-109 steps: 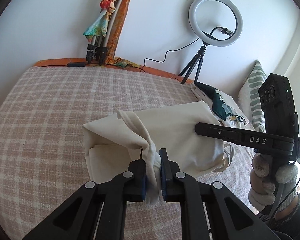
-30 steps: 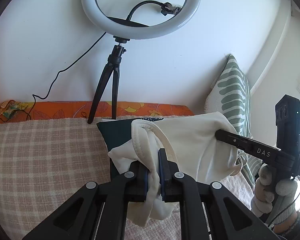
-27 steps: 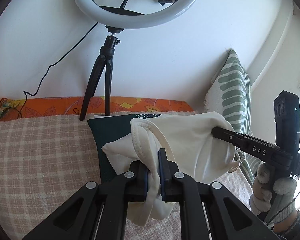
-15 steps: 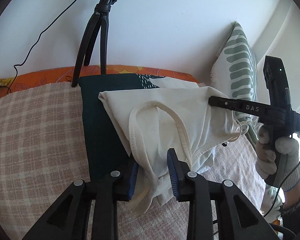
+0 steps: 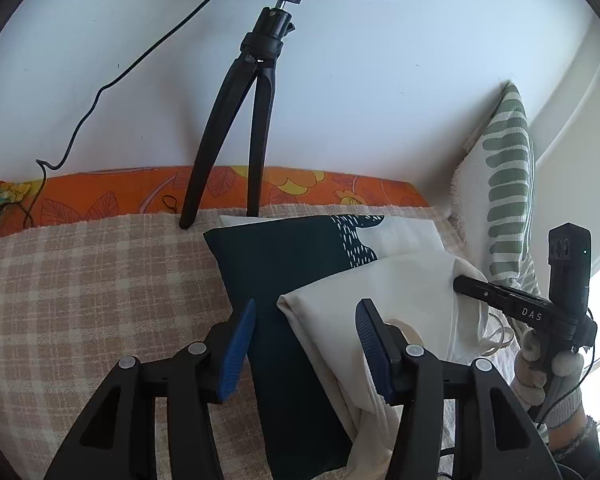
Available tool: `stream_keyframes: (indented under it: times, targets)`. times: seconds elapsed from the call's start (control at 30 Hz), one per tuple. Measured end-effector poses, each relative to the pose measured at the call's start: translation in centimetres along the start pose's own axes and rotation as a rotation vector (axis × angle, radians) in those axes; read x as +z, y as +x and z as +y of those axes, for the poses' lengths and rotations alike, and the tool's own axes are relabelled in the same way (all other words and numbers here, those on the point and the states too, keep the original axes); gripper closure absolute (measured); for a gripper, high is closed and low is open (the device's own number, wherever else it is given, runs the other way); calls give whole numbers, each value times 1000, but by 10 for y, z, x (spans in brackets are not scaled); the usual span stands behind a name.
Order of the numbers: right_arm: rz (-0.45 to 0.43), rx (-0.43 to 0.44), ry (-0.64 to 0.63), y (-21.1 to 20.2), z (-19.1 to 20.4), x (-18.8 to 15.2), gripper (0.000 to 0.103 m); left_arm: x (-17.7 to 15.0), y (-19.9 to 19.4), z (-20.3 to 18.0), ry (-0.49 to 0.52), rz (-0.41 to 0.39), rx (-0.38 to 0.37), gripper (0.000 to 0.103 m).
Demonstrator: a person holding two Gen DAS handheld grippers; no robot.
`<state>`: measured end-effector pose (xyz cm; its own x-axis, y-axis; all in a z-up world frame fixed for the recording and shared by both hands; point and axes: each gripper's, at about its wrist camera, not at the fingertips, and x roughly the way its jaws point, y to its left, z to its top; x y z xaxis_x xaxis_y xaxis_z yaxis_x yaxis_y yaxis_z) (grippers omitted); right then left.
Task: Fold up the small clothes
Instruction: 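Lift the folded camisole with both tools and carry it to the clothes stack, then lower the camisole onto the stack and open both tools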
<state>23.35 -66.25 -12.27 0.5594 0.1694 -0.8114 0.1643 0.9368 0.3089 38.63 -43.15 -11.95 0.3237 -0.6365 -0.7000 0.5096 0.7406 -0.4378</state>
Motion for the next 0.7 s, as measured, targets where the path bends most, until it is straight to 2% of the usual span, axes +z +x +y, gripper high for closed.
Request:
stream_keyframes:
  times: [0.07, 0.1, 0.13, 0.2, 0.23, 0.27, 0.3, 0.33, 0.43, 0.5, 0.53, 0.57, 0.7]
  targets:
    - [1, 12, 20, 1, -5, 0, 89, 1, 10, 0, 12, 20, 19, 56]
    - [2, 26, 41, 2, -9, 1, 87, 1, 13, 0, 12, 23, 26, 61]
    - [0, 47, 61, 3, -14, 1, 86, 0, 15, -1, 12, 26, 22, 74]
    - [0, 83, 95, 4, -20, 3, 85, -2, 16, -4, 32, 11, 28, 79]
    - [4, 95, 115, 6, -24, 4, 79, -1, 16, -7, 50, 1, 35, 92]
    - [7, 105, 140, 8, -28, 5, 67, -2, 15, -9, 62, -4, 39, 97]
    - [5, 111, 162, 9, -31, 6, 62, -2, 14, -11, 70, -11, 39, 98]
    - [1, 108, 181, 11, -34, 6, 62, -2, 13, -13, 81, -18, 37, 99]
    - [-10, 145, 207, 13, -38, 5, 62, -3, 7, -18, 112, -36, 43, 100]
    - [-16, 167, 209, 14, -36, 5, 71, -2, 3, -20, 122, -49, 41, 100]
    - [-25, 169, 205, 14, -34, 5, 86, -2, 1, -21, 126, -54, 38, 100]
    - [-30, 163, 195, 12, -32, 5, 91, -1, -1, -22, 124, -61, 34, 100]
    - [-50, 140, 144, 1, -21, 6, 93, 4, -15, -26, 119, -89, 8, 100]
